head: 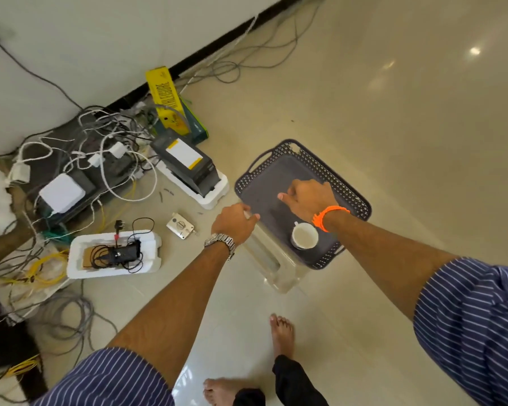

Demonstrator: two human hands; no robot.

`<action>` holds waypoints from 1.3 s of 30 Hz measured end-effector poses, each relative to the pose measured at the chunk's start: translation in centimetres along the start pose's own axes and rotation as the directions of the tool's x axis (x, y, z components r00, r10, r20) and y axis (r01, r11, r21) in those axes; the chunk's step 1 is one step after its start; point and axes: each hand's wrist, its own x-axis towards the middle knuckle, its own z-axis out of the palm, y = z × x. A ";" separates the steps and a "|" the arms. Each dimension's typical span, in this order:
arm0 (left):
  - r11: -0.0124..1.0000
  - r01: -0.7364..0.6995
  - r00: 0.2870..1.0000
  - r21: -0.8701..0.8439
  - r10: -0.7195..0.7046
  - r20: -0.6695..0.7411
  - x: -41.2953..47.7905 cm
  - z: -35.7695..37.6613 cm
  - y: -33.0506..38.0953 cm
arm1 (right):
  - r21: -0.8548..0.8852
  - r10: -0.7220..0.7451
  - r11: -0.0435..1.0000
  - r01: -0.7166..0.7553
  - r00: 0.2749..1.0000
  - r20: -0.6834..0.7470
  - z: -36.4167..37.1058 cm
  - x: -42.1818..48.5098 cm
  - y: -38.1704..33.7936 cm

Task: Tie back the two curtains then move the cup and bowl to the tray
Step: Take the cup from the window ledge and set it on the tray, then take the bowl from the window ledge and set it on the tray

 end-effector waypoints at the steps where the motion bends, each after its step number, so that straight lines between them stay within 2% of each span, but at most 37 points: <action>1: 1.000 0.019 1.000 -0.013 -0.019 -0.017 -0.5 -1.2 -1.1 | -0.005 -0.026 1.000 0.026 1.000 0.006 -0.4 0.2 -1.6; 6: 0.987 0.119 0.982 -0.109 -0.133 -0.134 -4.3 -8.3 -8.2 | -0.080 -0.197 0.977 0.198 0.980 0.017 -1.3 0.4 -12.5; 10: 0.965 0.217 0.936 -0.149 -0.249 -0.251 -9.9 -14.2 -15.4 | -0.154 -0.362 0.920 0.361 0.932 0.021 -0.9 -1.2 -23.6; 16: 0.910 0.370 0.832 -0.187 -0.414 -0.370 -20.5 -21.4 -27.5 | -0.164 -0.569 0.803 0.573 0.819 0.074 1.5 -7.2 -41.4; 22: 0.779 0.498 0.673 -0.382 -0.625 -0.397 -34.3 -25.1 -40.5 | -0.165 -0.750 0.616 0.771 0.637 0.177 7.3 -15.2 -57.6; 29: 0.627 0.672 0.495 -0.395 -0.776 -0.391 -47.9 -22.3 -53.3 | -0.167 -0.862 0.337 0.927 0.375 0.341 18.3 -26.0 -71.9; 33: 0.493 0.711 0.388 -0.502 -0.870 -0.305 -52.4 -17.7 -58.2 | -0.155 -0.854 0.181 0.971 0.233 0.465 25.7 -30.9 -75.6; 39: 0.346 0.779 0.309 -0.523 -0.938 -0.160 -53.8 -8.8 -64.4 | -0.138 -0.755 -0.008 0.990 0.084 0.651 38.3 -34.1 -77.9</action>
